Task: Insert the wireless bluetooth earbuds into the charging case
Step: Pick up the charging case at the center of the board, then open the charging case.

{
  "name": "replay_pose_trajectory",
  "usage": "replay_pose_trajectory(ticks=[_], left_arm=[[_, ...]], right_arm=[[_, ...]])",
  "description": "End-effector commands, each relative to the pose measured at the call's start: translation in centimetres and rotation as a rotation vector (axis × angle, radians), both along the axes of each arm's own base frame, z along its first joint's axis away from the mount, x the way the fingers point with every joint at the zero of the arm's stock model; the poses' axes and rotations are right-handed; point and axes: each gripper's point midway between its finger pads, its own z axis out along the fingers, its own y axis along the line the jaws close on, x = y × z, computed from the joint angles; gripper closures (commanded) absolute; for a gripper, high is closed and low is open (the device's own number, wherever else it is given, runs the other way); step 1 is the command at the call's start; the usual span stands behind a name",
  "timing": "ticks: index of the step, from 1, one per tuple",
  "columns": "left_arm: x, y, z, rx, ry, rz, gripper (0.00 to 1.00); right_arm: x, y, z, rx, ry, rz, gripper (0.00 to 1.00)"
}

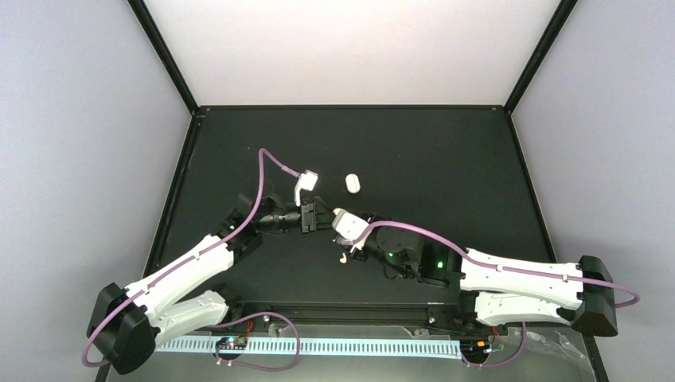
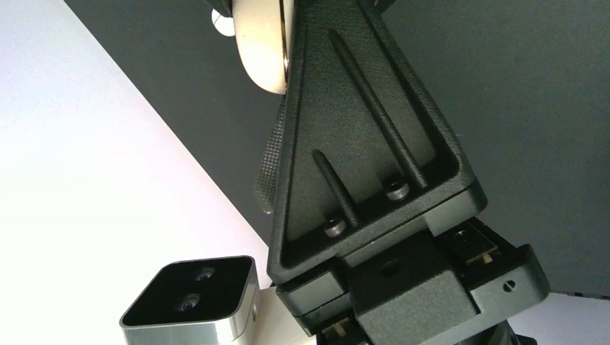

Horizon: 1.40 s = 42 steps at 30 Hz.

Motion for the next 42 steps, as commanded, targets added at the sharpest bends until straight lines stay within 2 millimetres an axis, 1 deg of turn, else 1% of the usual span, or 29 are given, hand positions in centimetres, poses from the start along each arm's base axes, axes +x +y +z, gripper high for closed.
replay_pose_trajectory(ticks=[1, 3, 6, 8, 11, 15, 17, 19, 24, 26, 28, 33, 37, 42], left_arm=[[-0.1, -0.3, 1.6, -0.038, -0.048, -0.010, 0.82], [-0.1, -0.1, 1.8, -0.044, -0.060, 0.002, 0.90], [0.2, 0.2, 2.3, -0.055, -0.086, 0.032, 0.98], [0.5, 0.4, 2.8, -0.061, -0.107, 0.057, 0.99], [0.8, 0.9, 3.7, -0.070, -0.154, 0.097, 0.99], [0.8, 1.9, 4.9, -0.066, -0.264, 0.139, 0.99], [0.4, 2.3, 5.5, -0.056, -0.348, 0.144, 0.98], [-0.4, 2.7, 6.2, -0.052, -0.441, 0.128, 0.98], [-4.0, 3.0, 7.6, -0.077, -0.639, -0.014, 0.99], [-5.5, 3.1, 8.0, -0.099, -0.689, -0.077, 0.98], [-6.3, 3.1, 8.3, -0.114, -0.715, -0.112, 0.98], [-8.0, 3.4, 9.1, -0.176, -0.777, -0.166, 0.98], [-9.1, 3.8, 9.8, -0.221, -0.866, -0.176, 0.98], [-9.9, 4.0, 10.4, -0.237, -0.916, -0.185, 0.98]], right_arm=[[-0.1, 0.4, 2.4, 0.058, -0.021, 0.002, 0.67], [-0.3, 0.4, 2.4, 0.055, -0.011, 0.010, 0.63], [-0.5, 0.4, 2.7, 0.051, 0.011, 0.016, 0.47], [-0.7, 0.2, 3.1, 0.065, 0.026, 0.018, 0.36], [-1.0, -0.3, 4.2, 0.104, 0.059, 0.022, 0.26], [-2.2, -1.2, 6.0, 0.150, 0.129, 0.060, 0.19], [-3.0, -1.8, 7.2, 0.183, 0.161, 0.094, 0.18], [-4.0, -2.5, 8.6, 0.228, 0.196, 0.135, 0.18], [-5.9, -3.7, 11.9, 0.314, 0.246, 0.226, 0.18], [-6.2, -3.9, 12.8, 0.340, 0.254, 0.250, 0.18], [-6.4, -3.9, 13.4, 0.359, 0.262, 0.268, 0.19], [-7.1, -2.8, 13.6, 0.384, 0.334, 0.337, 0.22], [-7.7, -2.2, 13.9, 0.419, 0.380, 0.381, 0.25], [-7.1, -1.5, 13.2, 0.400, 0.399, 0.356, 0.25]])
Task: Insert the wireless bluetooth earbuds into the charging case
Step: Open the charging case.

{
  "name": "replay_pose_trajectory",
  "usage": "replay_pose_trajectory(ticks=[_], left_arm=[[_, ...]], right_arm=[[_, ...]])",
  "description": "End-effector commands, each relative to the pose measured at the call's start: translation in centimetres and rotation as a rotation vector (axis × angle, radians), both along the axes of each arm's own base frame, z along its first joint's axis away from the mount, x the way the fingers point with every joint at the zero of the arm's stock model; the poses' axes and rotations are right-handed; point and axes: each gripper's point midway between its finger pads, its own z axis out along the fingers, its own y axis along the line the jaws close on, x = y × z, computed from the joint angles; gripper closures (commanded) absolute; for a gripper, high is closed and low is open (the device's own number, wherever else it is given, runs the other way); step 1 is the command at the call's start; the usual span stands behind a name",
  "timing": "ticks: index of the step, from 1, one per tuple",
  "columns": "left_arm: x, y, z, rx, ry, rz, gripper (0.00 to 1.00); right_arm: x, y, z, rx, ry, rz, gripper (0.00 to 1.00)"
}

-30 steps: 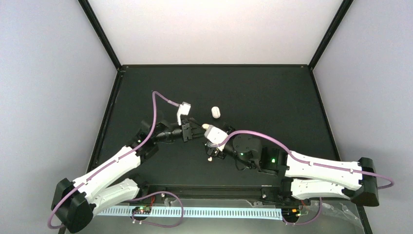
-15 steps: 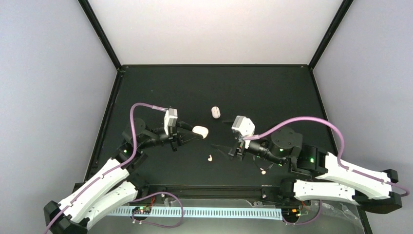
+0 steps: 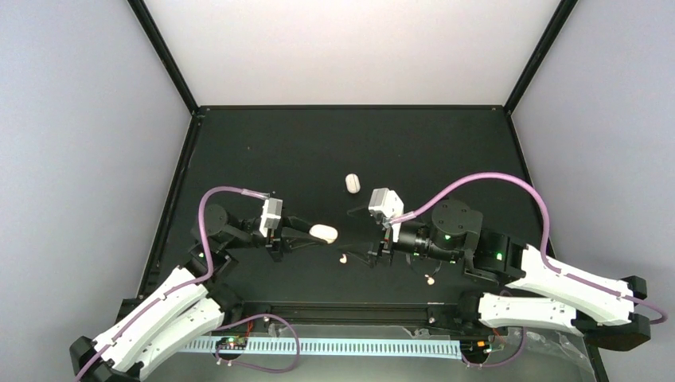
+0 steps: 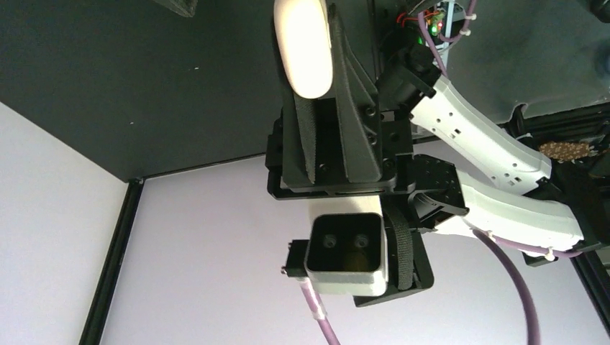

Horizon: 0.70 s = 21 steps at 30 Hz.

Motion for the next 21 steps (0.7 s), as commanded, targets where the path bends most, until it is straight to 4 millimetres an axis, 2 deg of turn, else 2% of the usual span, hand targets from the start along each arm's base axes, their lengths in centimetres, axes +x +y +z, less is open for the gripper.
replay_pose_trajectory(ticks=[1, 11, 21], left_arm=[[-1.7, 0.4, 2.0, -0.055, -0.142, -0.039, 0.98], [-2.6, 0.8, 3.0, -0.070, -0.207, -0.043, 0.98], [-3.2, 0.9, 2.7, -0.049, -0.249, -0.040, 0.98]], right_arm=[[0.0, 0.7, 0.5, 0.023, 0.037, 0.015, 0.25], [1.8, 2.0, -0.3, -0.009, 0.078, -0.063, 0.25], [4.5, 1.0, -0.2, 0.009, 0.090, -0.237, 0.29]])
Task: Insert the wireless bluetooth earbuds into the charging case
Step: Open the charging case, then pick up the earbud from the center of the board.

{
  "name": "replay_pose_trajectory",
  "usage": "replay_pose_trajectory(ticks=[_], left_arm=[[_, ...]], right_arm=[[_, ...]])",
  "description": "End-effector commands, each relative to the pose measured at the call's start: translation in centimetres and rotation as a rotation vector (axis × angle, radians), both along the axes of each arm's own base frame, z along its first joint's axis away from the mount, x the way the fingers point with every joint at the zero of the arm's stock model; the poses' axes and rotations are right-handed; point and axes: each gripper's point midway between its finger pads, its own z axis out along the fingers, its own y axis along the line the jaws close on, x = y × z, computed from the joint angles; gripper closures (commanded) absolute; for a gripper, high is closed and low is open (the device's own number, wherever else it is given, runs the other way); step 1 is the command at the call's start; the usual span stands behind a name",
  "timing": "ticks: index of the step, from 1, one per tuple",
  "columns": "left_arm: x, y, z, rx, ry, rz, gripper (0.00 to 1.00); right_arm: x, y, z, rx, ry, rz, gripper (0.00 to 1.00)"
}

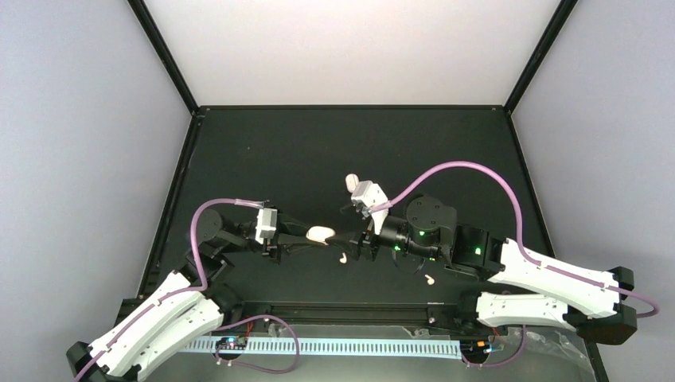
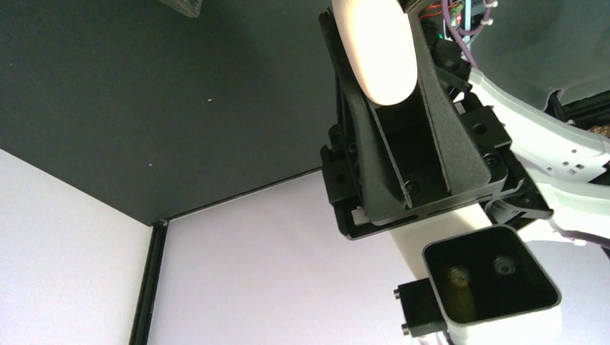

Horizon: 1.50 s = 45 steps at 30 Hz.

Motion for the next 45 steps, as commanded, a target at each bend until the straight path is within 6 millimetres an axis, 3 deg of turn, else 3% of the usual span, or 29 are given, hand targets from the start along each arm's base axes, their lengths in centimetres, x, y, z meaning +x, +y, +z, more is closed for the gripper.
replay_pose_trajectory(ticks=[1, 14, 21, 24, 30, 34, 38, 41, 45], left_arm=[[-1.7, 0.4, 1.6, -0.020, -0.095, -0.042, 0.98], [-0.7, 0.6, 0.6, -0.021, -0.046, 0.030, 0.99], [0.3, 1.1, 0.3, -0.047, 0.002, 0.111, 0.98], [0.5, 1.4, 0.3, -0.051, 0.010, 0.131, 0.99], [0.2, 1.9, 0.2, -0.050, 0.018, 0.145, 0.98], [-0.3, 2.2, 0.2, -0.060, 0.019, 0.139, 0.99], [-0.8, 2.5, 0.4, -0.074, 0.008, 0.131, 0.99], [-1.0, 2.6, 0.5, -0.080, -0.001, 0.126, 0.99], [-1.0, 2.6, 0.0, -0.074, 0.003, 0.124, 0.98]], right_arm=[[2.4, -1.3, 2.3, 0.063, -0.014, -0.150, 0.29], [2.9, -2.4, 3.3, 0.106, 0.001, -0.196, 0.28], [2.0, -3.7, 4.6, 0.155, -0.002, -0.173, 0.25], [2.7, -4.7, 4.1, 0.151, 0.006, -0.222, 0.24], [4.0, -5.3, -1.5, 0.066, 0.147, -0.266, 0.25], [4.9, -5.1, -10.1, -0.092, 0.350, -0.291, 0.29], [4.3, -4.0, -18.9, -0.212, 0.515, -0.279, 0.37], [4.6, -2.4, -22.9, -0.307, 0.587, -0.286, 0.43], [5.7, -0.9, -26.8, -0.420, 0.609, -0.306, 0.48]])
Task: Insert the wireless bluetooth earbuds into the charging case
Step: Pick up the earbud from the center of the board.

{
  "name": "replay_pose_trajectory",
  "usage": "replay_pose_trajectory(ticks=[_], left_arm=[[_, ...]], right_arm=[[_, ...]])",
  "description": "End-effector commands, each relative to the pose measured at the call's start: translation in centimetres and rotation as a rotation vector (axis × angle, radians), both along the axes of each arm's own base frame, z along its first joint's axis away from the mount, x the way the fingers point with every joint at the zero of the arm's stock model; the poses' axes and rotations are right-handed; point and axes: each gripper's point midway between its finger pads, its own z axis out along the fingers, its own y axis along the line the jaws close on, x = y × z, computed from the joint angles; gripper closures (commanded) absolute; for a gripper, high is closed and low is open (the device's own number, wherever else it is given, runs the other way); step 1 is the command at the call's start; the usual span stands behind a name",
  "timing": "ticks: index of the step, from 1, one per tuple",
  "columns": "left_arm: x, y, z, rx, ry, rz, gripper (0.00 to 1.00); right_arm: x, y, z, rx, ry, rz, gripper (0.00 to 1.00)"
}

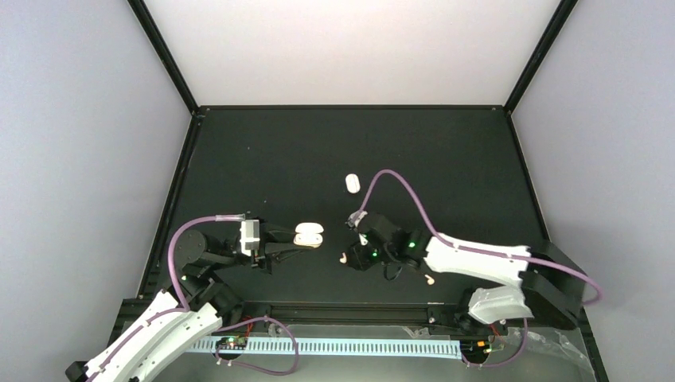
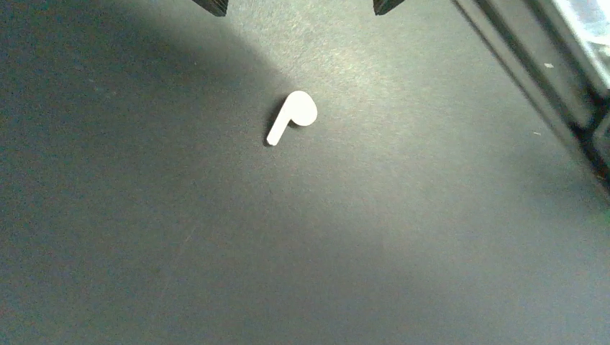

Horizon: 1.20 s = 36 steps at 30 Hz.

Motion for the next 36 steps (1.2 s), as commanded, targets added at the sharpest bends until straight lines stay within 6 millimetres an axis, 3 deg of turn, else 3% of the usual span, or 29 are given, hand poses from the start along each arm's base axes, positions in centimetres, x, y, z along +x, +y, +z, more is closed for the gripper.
replay_pose_trajectory(ticks=[1, 7, 13, 18, 25, 36], left_arm=[[-0.4, 0.2, -0.1, -0.008, 0.001, -0.010, 0.99], [-0.6, 0.5, -0.2, -0.016, -0.009, 0.004, 0.98], [-0.5, 0.5, -0.2, -0.013, -0.017, 0.012, 0.98], [-0.3, 0.5, -0.2, -0.011, -0.018, 0.023, 0.98], [0.0, 0.6, -0.2, -0.009, -0.015, 0.037, 0.98], [-0.1, 0.7, -0.2, -0.009, -0.016, 0.040, 0.98]], right_arm=[[1.3, 3.0, -0.8, 0.018, 0.026, 0.000, 0.49], [2.1, 3.7, -4.7, -0.103, 0.040, -0.004, 0.51], [2.5, 4.1, -6.3, -0.210, 0.001, -0.009, 0.52], [3.1, 2.6, -7.5, -0.313, -0.044, -0.049, 0.55], [4.2, 0.1, -7.9, -0.425, -0.102, -0.104, 0.58], [5.4, -3.1, -7.0, -0.429, -0.100, -0.186, 0.59]])
